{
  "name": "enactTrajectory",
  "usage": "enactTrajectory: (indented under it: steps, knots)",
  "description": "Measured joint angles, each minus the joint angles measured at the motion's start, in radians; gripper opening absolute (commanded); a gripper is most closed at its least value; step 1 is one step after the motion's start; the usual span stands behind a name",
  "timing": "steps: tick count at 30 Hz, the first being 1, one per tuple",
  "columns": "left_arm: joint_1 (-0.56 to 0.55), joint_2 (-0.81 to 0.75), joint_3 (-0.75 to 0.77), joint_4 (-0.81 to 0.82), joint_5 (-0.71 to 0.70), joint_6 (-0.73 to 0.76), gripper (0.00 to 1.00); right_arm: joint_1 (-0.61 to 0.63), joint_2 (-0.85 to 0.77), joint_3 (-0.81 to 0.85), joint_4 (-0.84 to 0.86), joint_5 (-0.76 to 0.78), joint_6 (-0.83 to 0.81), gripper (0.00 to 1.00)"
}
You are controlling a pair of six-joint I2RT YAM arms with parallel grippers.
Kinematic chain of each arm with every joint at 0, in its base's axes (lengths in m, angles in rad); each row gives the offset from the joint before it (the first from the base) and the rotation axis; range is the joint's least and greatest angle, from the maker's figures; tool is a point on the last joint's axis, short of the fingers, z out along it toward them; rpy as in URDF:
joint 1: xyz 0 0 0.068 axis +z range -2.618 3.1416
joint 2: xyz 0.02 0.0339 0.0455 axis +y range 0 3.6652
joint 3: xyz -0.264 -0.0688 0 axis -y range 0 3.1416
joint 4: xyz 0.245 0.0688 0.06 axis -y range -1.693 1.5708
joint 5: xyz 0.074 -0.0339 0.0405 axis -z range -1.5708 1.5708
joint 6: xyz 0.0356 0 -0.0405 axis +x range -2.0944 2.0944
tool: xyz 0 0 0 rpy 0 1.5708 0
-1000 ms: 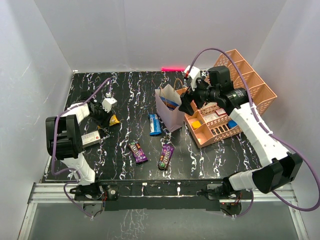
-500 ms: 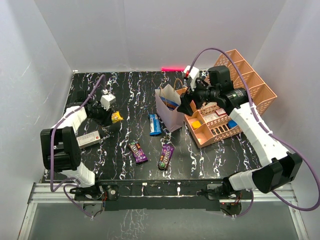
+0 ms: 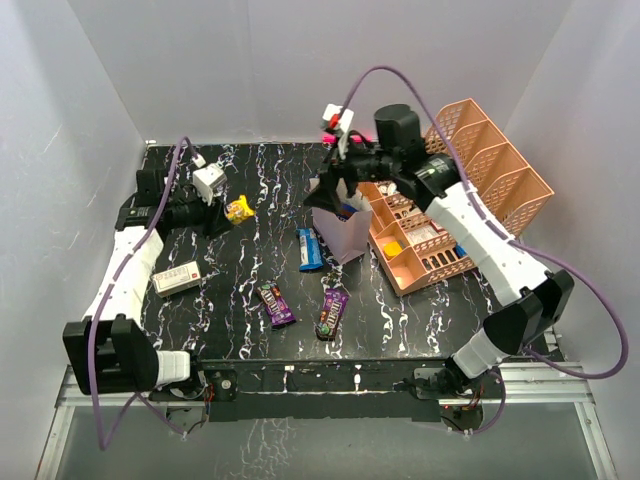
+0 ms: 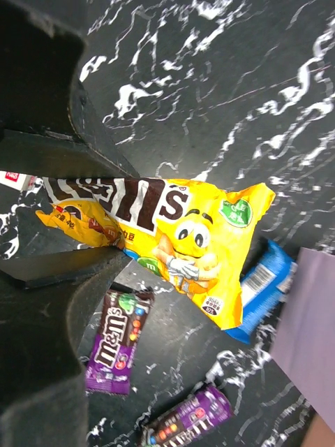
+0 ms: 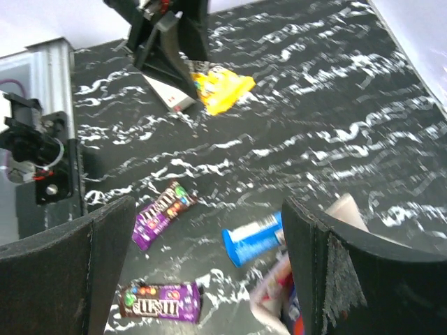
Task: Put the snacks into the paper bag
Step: Pick up the snack from the center of the board, then place the snack in the paper bag.
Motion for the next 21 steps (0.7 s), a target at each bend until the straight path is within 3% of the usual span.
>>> enactTrajectory:
  steps: [8,21]
  knots:
    - [-0.03,-0.135,0.058,-0.002,0.037,-0.067,0.4,0.171,0.105,0.023,0.137,0.014,0.126,0.9]
    - [-0.045,-0.233,0.045,0.051,0.082,-0.166,0.39,0.193,0.311,0.1,0.229,0.038,0.344,0.9]
